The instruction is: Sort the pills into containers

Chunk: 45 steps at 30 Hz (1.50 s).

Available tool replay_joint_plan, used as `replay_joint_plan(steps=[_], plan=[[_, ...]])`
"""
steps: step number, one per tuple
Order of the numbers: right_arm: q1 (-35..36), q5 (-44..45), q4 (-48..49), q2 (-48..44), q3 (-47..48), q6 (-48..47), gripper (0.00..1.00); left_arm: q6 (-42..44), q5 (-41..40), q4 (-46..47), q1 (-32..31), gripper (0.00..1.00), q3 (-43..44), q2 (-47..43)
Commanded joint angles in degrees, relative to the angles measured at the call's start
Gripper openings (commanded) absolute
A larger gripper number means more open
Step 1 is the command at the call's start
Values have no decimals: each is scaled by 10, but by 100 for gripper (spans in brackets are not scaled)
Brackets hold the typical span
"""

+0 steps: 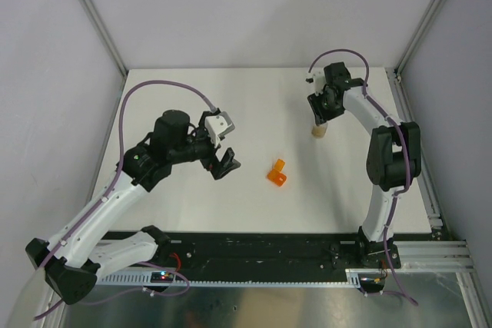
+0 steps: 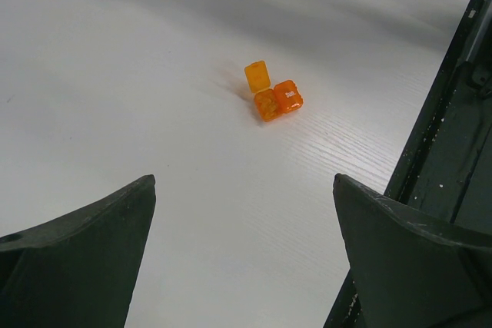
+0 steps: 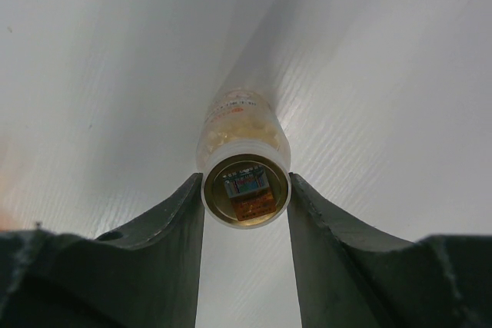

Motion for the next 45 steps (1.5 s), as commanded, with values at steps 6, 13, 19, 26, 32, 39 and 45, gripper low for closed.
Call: replay_joint_plan(steps=[6,13,19,26,32,39,45], plan=[[-4,11,37,-20,-32,20,55,13,0,9,2,100,-2,3],[-5,4,28,-36,-22,22,73,20,-27,9,2,100,-7,16],[-4,-19,13,-94,-10,22,85,32,-55,10,2,100,-18,26],[7,-100,5,-193,-51,16,95,41,-74,16,4,100,-23,37],[77,-130,28,-280,-172,-26,98,33,-69,27,22,100,-19,36],[168,-127,68,-308,-285,-41,98,21,-66,30,54,100,-12,24],[206,-115,109,-272,-331,-29,96,19,-82,30,71,100,-13,14]])
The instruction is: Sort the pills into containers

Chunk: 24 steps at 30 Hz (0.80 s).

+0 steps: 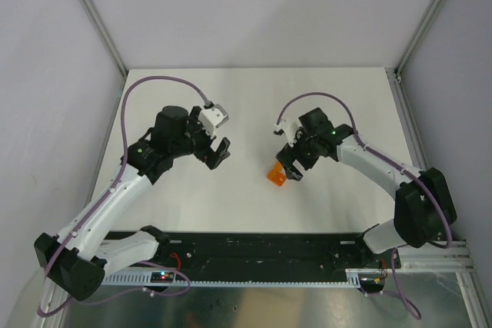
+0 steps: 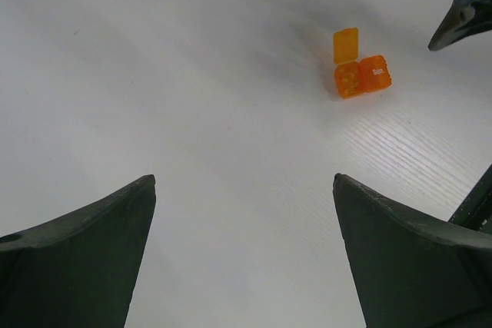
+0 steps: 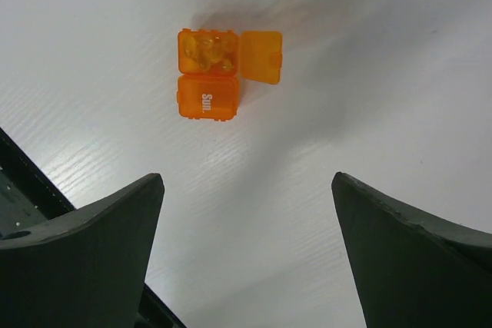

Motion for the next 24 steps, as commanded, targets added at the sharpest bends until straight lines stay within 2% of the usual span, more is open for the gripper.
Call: replay_joint_plan(steps=[1,10,24], plan=[[19,12,63,22,-17,2,95,-4,-14,19,15,100,5,-21],[63,55,122,68,-42,42,93,-5,-20,19,24,100,0,-25],[91,84,175,106,-62,66,85,-12,-12,29,28,100,-10,-27]])
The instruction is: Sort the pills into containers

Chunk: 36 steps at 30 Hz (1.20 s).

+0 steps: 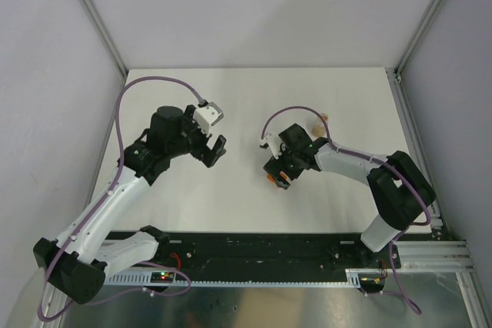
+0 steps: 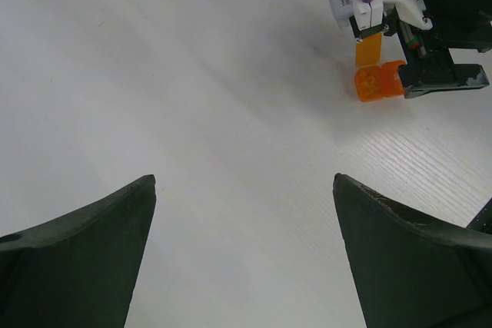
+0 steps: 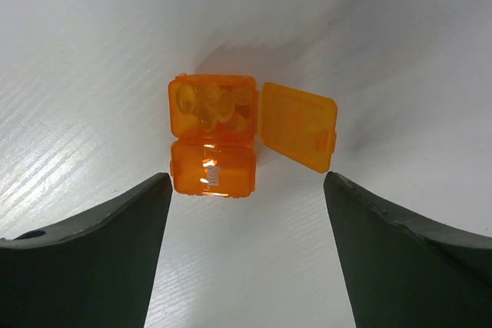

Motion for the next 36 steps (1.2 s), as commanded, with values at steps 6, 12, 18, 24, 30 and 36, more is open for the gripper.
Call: replay_joint_plan(steps=[6,12,18,24,30,36], plan=[[16,23,33,3,-9,23,81,-12,7,24,6,100,-4,-8],[22,31,33,5,-10,28,77,-15,5,25,6,100,-9,-11],[31,42,33,8,-10,28,73,-16,3,25,7,100,-11,-20],[33,49,36,9,-9,28,70,-17,2,25,7,100,-10,-25],[33,55,39,11,-10,27,67,-17,3,25,7,100,-13,-27],[33,59,40,12,-9,29,63,-16,3,25,7,100,-14,-27]])
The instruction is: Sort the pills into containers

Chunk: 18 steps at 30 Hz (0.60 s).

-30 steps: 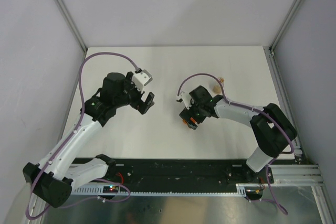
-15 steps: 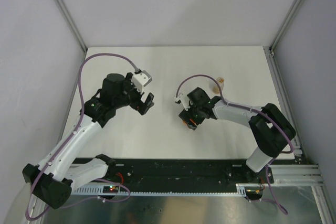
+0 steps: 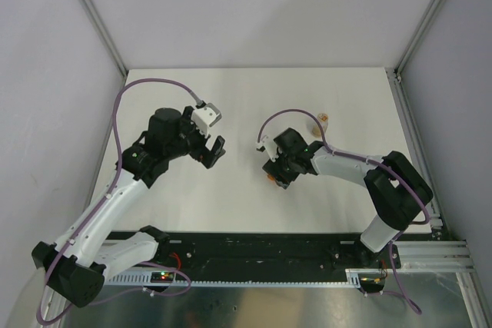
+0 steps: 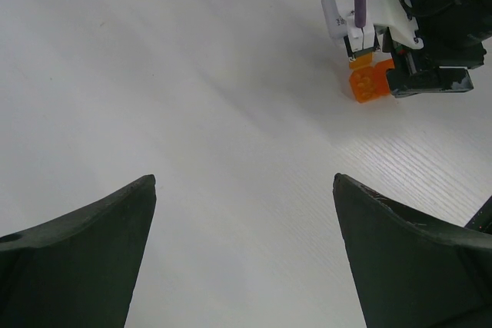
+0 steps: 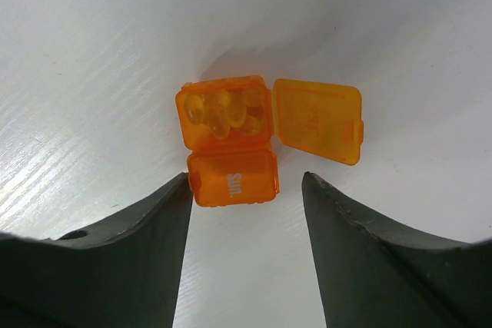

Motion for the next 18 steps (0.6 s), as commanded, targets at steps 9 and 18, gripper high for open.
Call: replay_joint_plan(steps=[9,18], plan=[[3,14,20,8,0,4,56,-5,6,20,5,100,-3,-11],[2,10,20,5,0,2,43,-3,6,20,6,100,-8,-15]])
